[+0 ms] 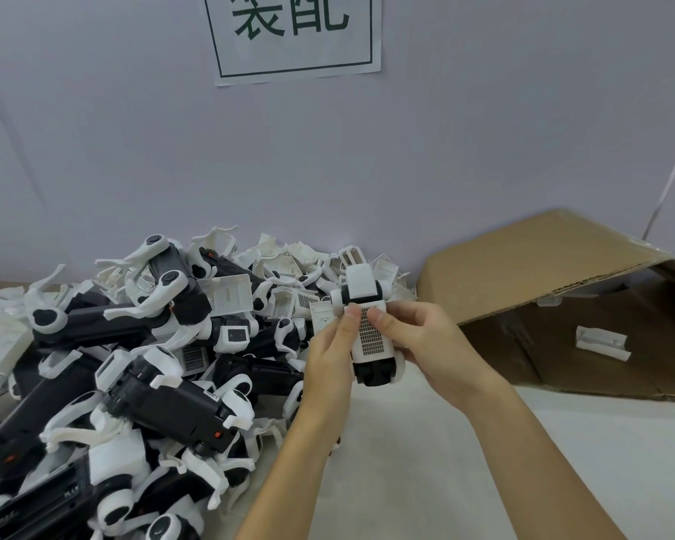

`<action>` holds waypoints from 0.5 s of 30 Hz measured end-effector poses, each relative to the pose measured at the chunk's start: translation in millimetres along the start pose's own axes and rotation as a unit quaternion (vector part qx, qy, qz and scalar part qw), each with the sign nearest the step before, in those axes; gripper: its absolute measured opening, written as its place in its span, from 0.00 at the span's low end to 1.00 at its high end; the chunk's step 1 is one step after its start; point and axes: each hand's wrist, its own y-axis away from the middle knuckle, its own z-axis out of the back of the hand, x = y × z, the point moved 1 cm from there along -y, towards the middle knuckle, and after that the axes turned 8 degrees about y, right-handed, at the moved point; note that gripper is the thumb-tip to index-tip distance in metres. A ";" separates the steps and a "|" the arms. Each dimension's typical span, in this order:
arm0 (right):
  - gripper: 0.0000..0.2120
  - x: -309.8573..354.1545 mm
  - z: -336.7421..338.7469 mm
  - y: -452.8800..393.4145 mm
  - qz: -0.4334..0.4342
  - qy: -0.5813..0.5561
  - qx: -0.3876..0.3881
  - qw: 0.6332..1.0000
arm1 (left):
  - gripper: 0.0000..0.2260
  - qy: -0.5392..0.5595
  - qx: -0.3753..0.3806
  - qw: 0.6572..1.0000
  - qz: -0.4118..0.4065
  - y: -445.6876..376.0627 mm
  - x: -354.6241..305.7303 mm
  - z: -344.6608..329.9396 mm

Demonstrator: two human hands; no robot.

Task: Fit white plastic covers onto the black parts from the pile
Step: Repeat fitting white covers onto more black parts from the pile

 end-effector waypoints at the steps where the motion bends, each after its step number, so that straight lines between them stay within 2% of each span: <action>1: 0.19 -1.2 -1.3 -0.3 -0.003 -0.002 0.004 1.000 | 0.26 -0.001 -0.008 1.000 0.006 -0.7 0.1 -0.3; 3: 0.19 -3.2 -5.3 -1.1 -0.007 -0.009 -0.008 1.000 | 0.29 -0.020 -0.014 1.000 0.000 -2.2 1.6 -0.5; 8: 0.08 -10.9 -14.7 -3.8 0.007 -0.021 -0.112 0.993 | 0.27 -0.080 -0.043 0.996 -0.024 -2.0 3.7 1.3; 12: 0.09 -11.2 -14.4 -4.3 -0.002 -0.044 -0.108 0.993 | 0.24 -0.064 -0.048 0.997 -0.014 -2.5 2.5 0.2; 15: 0.13 -13.5 -13.9 -5.0 -0.020 -0.059 -0.104 0.993 | 0.19 -0.034 -0.034 0.999 0.016 -3.1 2.9 -0.1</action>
